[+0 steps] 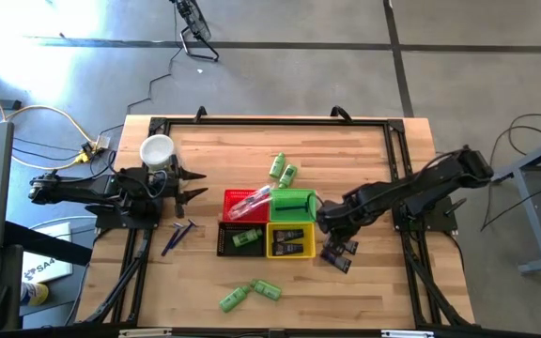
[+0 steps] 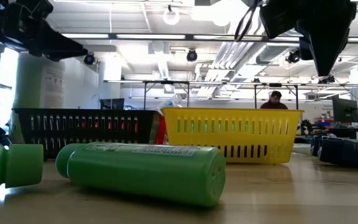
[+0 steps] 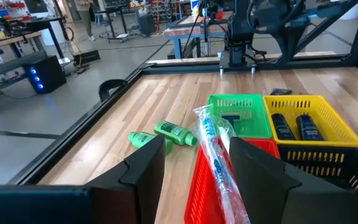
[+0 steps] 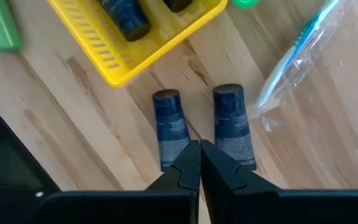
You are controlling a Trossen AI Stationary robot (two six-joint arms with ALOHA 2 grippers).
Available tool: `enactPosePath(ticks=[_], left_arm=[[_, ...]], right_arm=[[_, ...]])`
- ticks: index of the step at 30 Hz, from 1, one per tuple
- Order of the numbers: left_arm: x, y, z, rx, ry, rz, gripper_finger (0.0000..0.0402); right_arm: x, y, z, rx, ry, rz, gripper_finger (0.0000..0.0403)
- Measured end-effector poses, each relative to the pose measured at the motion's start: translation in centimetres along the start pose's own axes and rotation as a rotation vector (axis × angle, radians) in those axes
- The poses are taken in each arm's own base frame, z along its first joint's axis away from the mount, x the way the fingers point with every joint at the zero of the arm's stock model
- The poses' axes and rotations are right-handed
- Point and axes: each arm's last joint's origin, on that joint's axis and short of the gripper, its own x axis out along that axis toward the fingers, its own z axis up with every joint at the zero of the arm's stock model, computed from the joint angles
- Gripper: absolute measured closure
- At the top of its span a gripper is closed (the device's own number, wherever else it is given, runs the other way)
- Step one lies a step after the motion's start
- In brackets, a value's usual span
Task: Pick & Place Travel size toiletries
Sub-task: Put the dark blue shaving cream into the yellow bin
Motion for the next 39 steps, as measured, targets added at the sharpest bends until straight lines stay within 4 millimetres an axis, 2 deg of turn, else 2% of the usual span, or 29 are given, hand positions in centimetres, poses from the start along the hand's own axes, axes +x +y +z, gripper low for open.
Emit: enactPosePath(ticks=[5, 8, 12, 19, 23, 26, 32, 39], left_arm=[[0.0, 0.0, -0.2, 0.007, 0.018, -0.001, 0.0226], [0.0, 0.0, -0.2, 0.01, 0.023, -0.002, 0.0226], [0.0, 0.0, -0.2, 0.009, 0.022, -0.002, 0.0226], [0.0, 0.0, -0.2, 0.009, 0.022, -0.002, 0.0226], [0.0, 0.0, -0.2, 0.016, 0.022, -0.002, 0.0226], [0.0, 0.0, -0.2, 0.04, 0.022, -0.002, 0.0226], [0.0, 0.0, -0.2, 0.04, 0.022, -0.002, 0.0226], [0.0, 0.0, -0.2, 0.04, 0.022, -0.002, 0.0226]], right_arm=[[0.1, 0.1, -0.5, 0.017, -0.012, -0.047, 0.0397], [0.1, 0.1, -0.5, 0.071, -0.012, -0.045, 0.0373], [0.1, 0.1, -0.4, 0.089, -0.037, -0.063, 0.0317], [0.1, 0.0, -0.3, 0.052, -0.088, -0.105, 0.019], [0.2, 0.1, -0.7, 0.041, -0.081, -0.113, 0.0142], [0.6, 0.3, -1.3, 0.071, -0.073, -0.117, 0.0129], [2.9, -0.5, -3.0, 0.129, 0.004, -0.142, 0.0137], [4.9, -1.0, -3.5, 0.101, -0.01, -0.117, 0.0139]])
